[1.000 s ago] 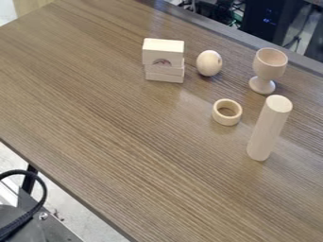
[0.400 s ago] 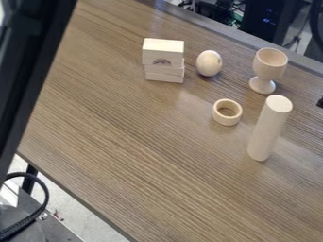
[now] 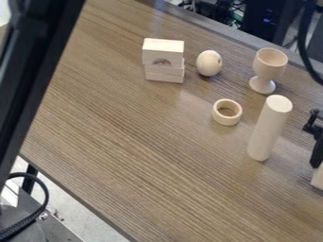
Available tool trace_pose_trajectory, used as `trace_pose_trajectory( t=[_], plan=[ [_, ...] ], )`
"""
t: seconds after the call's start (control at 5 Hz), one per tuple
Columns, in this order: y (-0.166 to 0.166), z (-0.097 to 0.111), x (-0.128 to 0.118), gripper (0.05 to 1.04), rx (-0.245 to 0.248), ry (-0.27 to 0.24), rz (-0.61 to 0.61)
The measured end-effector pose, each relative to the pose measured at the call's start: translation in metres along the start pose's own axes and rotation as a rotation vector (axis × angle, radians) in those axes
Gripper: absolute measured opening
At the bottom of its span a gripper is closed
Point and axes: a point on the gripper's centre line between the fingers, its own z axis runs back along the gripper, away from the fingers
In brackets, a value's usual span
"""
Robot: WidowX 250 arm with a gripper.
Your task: Remove the cube off of the arch
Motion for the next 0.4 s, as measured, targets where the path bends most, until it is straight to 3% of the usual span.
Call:
trace_pose_trajectory(
  t=[0.2, 0.4],
  plan=[
    [0.0036, -0.0065, -0.0030, 0.621, -0.008, 0.013, 0.016],
    [0.0046, -0.0084, -0.0046, 0.938, -0.004, 0.021, 0.018]
  ],
)
